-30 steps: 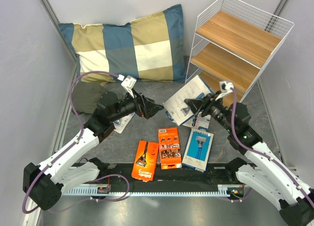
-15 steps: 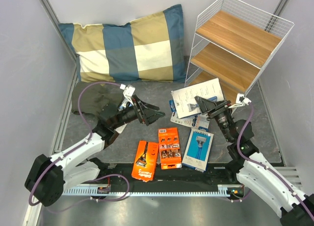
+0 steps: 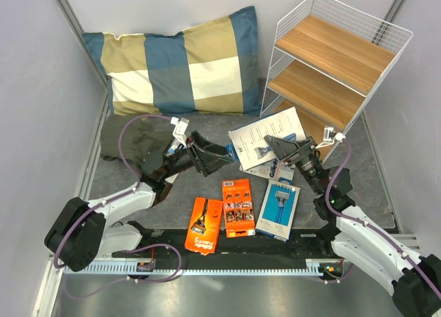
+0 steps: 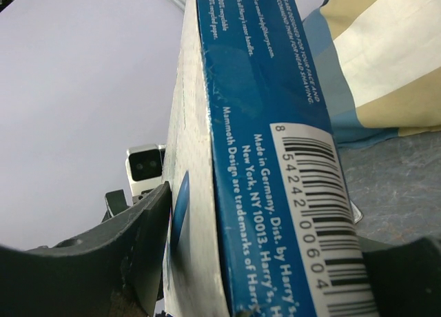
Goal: Place and organize the shaving razors onto the shelf
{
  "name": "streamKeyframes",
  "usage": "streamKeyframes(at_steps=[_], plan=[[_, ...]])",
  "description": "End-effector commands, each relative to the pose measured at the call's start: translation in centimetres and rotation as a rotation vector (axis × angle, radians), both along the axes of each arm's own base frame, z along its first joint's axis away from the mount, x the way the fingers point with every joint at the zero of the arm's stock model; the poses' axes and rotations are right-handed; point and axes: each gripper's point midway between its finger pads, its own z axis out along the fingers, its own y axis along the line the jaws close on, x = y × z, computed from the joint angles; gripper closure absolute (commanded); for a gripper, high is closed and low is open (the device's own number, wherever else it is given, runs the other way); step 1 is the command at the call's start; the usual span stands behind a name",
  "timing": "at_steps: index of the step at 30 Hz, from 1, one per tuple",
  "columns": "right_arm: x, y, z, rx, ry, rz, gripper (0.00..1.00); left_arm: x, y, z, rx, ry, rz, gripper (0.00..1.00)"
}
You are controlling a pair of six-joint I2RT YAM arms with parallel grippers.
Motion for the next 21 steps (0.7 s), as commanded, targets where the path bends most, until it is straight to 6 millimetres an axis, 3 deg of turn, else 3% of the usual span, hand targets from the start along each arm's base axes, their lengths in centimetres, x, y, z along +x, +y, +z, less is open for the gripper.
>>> streamKeyframes(at_steps=[1, 14, 17, 21], plan=[[-1.2, 0.2, 2.4, 0.069, -0.086, 0.055, 1.0, -1.0, -0.2, 2.4, -0.071, -0.057, -0.058, 0.09], [-1.0, 0.8, 1.4, 0.067, -0.063, 0.086, 1.0, -1.3, -2.7, 2.9, -0.067, -0.047, -0.128, 0.28], [-1.0, 0.6, 1.2, 0.069, -0.06, 0.077, 1.0, -1.2, -3.2, 2.8, -0.05, -0.038, -0.136, 0.41], [-1.0, 0.7, 1.0, 0.056, -0.056, 0.076, 1.0, -1.3, -3.8, 2.7, -0.042, -0.025, -0.155, 0.68]])
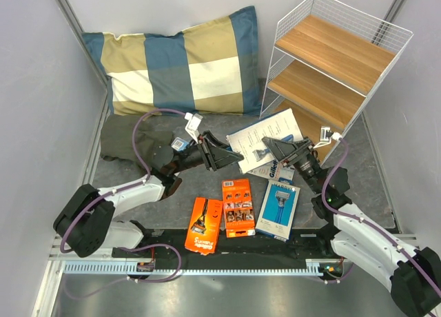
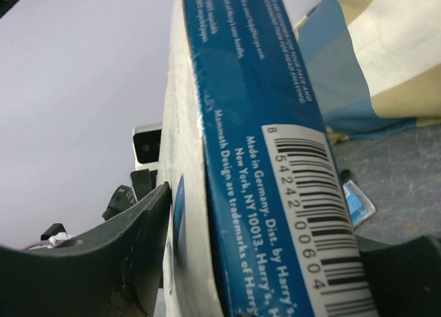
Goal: Place and organize the shaving razors onto the shelf
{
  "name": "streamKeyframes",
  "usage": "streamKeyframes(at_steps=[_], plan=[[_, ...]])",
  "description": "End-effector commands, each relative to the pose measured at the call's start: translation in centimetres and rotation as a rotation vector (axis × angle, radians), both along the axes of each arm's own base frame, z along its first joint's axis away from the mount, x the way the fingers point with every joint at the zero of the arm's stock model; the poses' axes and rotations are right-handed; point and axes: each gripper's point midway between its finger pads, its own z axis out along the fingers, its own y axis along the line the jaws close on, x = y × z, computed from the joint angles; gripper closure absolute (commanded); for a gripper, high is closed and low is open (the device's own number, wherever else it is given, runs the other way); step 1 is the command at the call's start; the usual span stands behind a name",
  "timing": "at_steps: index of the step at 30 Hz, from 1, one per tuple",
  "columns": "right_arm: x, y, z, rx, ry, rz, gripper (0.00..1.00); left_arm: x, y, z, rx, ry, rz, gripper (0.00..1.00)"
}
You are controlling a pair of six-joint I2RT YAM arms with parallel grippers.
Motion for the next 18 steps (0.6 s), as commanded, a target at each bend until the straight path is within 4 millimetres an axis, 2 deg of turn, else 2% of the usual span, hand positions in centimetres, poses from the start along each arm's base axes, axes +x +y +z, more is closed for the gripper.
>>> streamKeyframes(at_steps=[1, 2, 5, 6, 8, 9, 18], plan=[[-0.8, -0.3, 1.9, 0.036, -0.067, 0.009, 0.98, -0.6, -0.8, 1.6, -0.02, -0.05, -0.048, 0.73], [-0.8, -0.3, 2.0, 0.033, -0.072, 0.009, 0.97, -0.6, -0.9, 1.5, -0.016, -0.045, -0.053, 0.82], [-0.8, -0.2, 2.0, 0.022, -0.072, 0.008, 0.66, -0.6, -1.0, 1.4, -0.015, -0.039, -0.06, 0.93], [-0.9, -0.4, 2.1, 0.022, -0.074, 0.004, 0.41, -0.7, -1.0, 1.6, -0.018, -0.04, -0.057, 0.96], [-0.9, -0.4, 2.0, 0.017, -0.069, 0.0, 0.18, -0.6, -0.9, 1.4, -0.015, -0.037, -0.052, 0.98], [-1.0, -0.5, 2.1, 0.013, -0.075, -0.005, 0.02, -0.7, -0.8, 1.6, -0.016, -0.041, -0.049, 0.98], [-1.5, -1.4, 2.2, -0.046, -0.089, -0.045, 0.02, 0.6, -0.3, 1.4, 0.019, -0.005, 0.054, 0.98]])
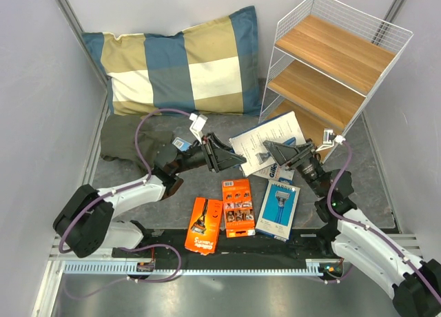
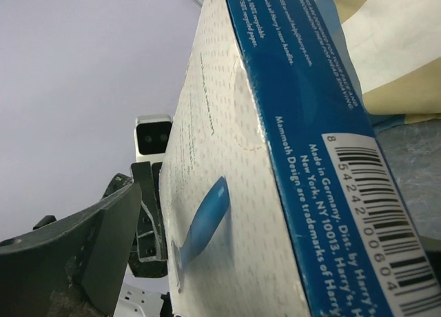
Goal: Place and organize the shaving razors onto the shelf
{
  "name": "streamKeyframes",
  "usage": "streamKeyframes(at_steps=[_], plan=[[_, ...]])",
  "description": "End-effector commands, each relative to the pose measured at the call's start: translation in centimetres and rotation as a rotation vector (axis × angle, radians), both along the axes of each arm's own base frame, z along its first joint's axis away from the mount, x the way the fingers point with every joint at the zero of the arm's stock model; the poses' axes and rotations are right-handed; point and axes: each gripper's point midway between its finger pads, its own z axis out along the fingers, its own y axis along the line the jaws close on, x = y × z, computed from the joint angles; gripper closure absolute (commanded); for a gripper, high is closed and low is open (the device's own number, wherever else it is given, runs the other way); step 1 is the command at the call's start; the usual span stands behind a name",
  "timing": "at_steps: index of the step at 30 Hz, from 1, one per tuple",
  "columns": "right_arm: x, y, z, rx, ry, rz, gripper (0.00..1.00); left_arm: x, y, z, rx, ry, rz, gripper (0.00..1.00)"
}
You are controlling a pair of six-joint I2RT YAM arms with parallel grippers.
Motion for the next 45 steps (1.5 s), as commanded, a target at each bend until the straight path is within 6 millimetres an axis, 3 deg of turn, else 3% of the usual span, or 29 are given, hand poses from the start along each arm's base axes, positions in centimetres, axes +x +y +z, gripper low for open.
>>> streamKeyframes(at_steps=[1, 8, 12, 21, 25, 28, 34, 41, 42, 44, 45], plan=[[-0.7, -0.6, 1.7, -0.039, -0.064, -0.028, 0.02, 1.4, 0.6, 2.3, -0.014, -0.047, 0.114, 0.98], [-1.3, -1.1, 1.3, -0.157, -0.068, -0.053, 0.02, 3.5, 1.0, 4.7, 0.017, -0.056, 0.221, 0.98], [-1.8, -1.8, 1.1, -0.202, -0.069, -0.082, 0.02, 4.4, 0.7, 7.8, -0.001, -0.08, 0.236, 0.98], [-2.7, -2.2, 1.2, -0.273, -0.094, -0.085, 0.02, 6.2, 0.9, 12.1, -0.057, -0.07, 0.293, 0.98], [-2.9, -1.9, 0.5, -0.302, -0.09, -0.06, 0.02, 6.7, 1.1, 14.8, -0.109, -0.087, 0.312, 0.98], [-3.1, -1.8, -0.1, -0.318, -0.083, -0.047, 0.02, 6.8, 1.3, 17.9, -0.167, -0.112, 0.312, 0.98], [-3.2, -1.6, -1.8, -0.369, -0.061, -0.029, 0.02, 7.5, 1.6, 21.5, -0.287, -0.061, 0.302, 0.98], [-3.0, -1.7, -4.6, -0.427, -0.012, -0.025, 0.02, 9.2, 0.3, 25.1, -0.399, 0.052, 0.228, 0.98], [-3.0, -1.6, -4.7, -0.43, -0.01, -0.023, 0.02, 10.1, -0.5, 24.5, -0.393, 0.08, 0.223, 0.98], [-3.0, -1.6, -5.3, -0.44, 0.001, -0.021, 0.02, 10.4, -0.8, 25.7, -0.432, 0.113, 0.189, 0.98], [-3.0, -1.6, -5.5, -0.446, 0.004, -0.022, 0.02, 11.2, -1.5, 25.2, -0.428, 0.137, 0.181, 0.98]])
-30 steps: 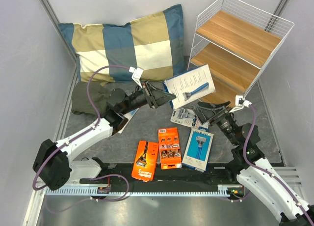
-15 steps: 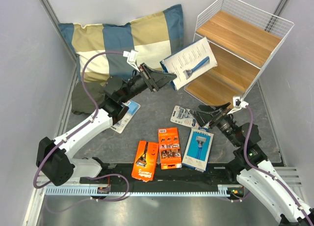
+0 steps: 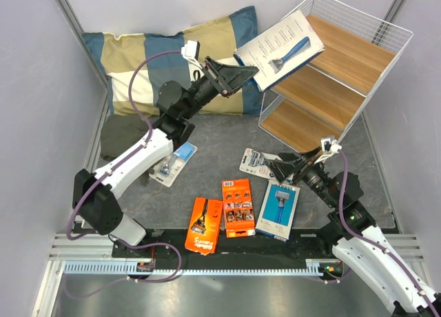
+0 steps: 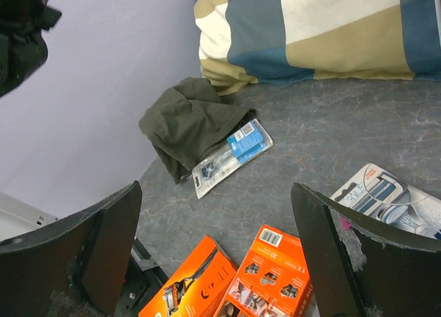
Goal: Place and organize the shaving razors onto the shelf
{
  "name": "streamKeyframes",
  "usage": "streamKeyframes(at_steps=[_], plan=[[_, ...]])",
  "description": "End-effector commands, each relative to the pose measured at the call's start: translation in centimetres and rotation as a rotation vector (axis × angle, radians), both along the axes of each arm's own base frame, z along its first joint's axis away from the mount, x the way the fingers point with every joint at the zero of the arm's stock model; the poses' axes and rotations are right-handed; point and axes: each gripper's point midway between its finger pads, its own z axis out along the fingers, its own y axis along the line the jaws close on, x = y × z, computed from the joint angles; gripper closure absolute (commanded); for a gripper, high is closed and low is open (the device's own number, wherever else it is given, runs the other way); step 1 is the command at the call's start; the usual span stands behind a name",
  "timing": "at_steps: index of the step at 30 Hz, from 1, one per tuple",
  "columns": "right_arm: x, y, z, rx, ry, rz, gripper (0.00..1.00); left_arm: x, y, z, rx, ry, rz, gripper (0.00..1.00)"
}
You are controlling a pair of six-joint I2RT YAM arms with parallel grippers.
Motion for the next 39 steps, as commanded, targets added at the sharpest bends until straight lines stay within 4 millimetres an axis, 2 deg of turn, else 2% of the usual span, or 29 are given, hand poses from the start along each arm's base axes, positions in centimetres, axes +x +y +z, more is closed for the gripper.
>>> streamKeyframes(at_steps=[1, 7, 11, 12, 13, 16, 18, 19, 20, 21, 22, 24, 25, 27, 33, 39], plan=[[-0.1, 0.1, -1.4, -0.042, 0.012, 0.011, 0.02, 0.1, 0.0, 5.5, -0.196, 0.029, -0.094, 0.98], [-0.1, -0.1, -2.2, -0.068, 0.025, 0.001, 0.02, 0.7, -1.2, 7.4, -0.25, 0.025, -0.147, 0.98], [-0.1, -0.2, -2.3, -0.076, 0.033, -0.001, 0.02, 1.3, -1.5, 8.3, -0.248, 0.029, -0.092, 0.98], [-0.1, -0.2, -2.3, -0.075, 0.031, -0.001, 0.02, 1.7, -1.8, 8.0, -0.23, 0.044, -0.079, 0.98], [-0.1, -0.2, -2.5, -0.08, 0.039, -0.001, 0.02, 1.4, -1.9, 8.9, -0.225, 0.014, -0.064, 0.98], [0.1, -0.1, -3.1, -0.084, 0.059, -0.001, 0.02, 2.0, -2.8, 9.2, -0.193, 0.029, -0.035, 0.98], [0.0, 0.0, -3.4, -0.085, 0.067, 0.002, 0.02, 2.7, -3.9, 8.7, -0.179, 0.05, -0.033, 0.98], [0.0, 0.0, -3.5, -0.085, 0.069, 0.004, 0.02, 2.7, -4.0, 9.4, -0.181, 0.048, -0.035, 0.98], [0.0, 0.0, -3.6, -0.085, 0.07, 0.004, 0.02, 2.9, -4.5, 9.4, -0.176, 0.054, -0.039, 0.98], [0.0, 0.0, -3.5, -0.083, 0.069, 0.002, 0.02, 3.7, -5.3, 8.5, -0.162, 0.073, -0.04, 0.98], [0.0, -0.1, -3.6, -0.083, 0.069, -0.001, 0.02, 3.4, -5.6, 9.3, -0.173, 0.061, -0.045, 0.98], [-0.1, -0.1, -3.7, -0.086, 0.072, 0.001, 0.02, 4.5, -7.1, 8.3, -0.155, 0.082, -0.037, 0.98], [-0.1, -0.2, -3.7, -0.086, 0.072, -0.001, 0.02, 4.0, -7.2, 9.6, -0.171, 0.06, -0.039, 0.98], [-0.2, -0.2, -3.8, -0.089, 0.077, -0.002, 0.02, 4.5, -8.3, 9.6, -0.156, 0.057, -0.016, 0.98], [-0.4, -0.4, -4.3, -0.096, 0.085, -0.004, 0.02, 5.8, -9.2, 10.0, -0.184, 0.076, 0.059, 0.98], [-0.5, -0.4, -4.7, -0.091, 0.093, -0.003, 0.02, 7.8, -10.4, 8.2, -0.184, 0.163, 0.093, 0.98]])
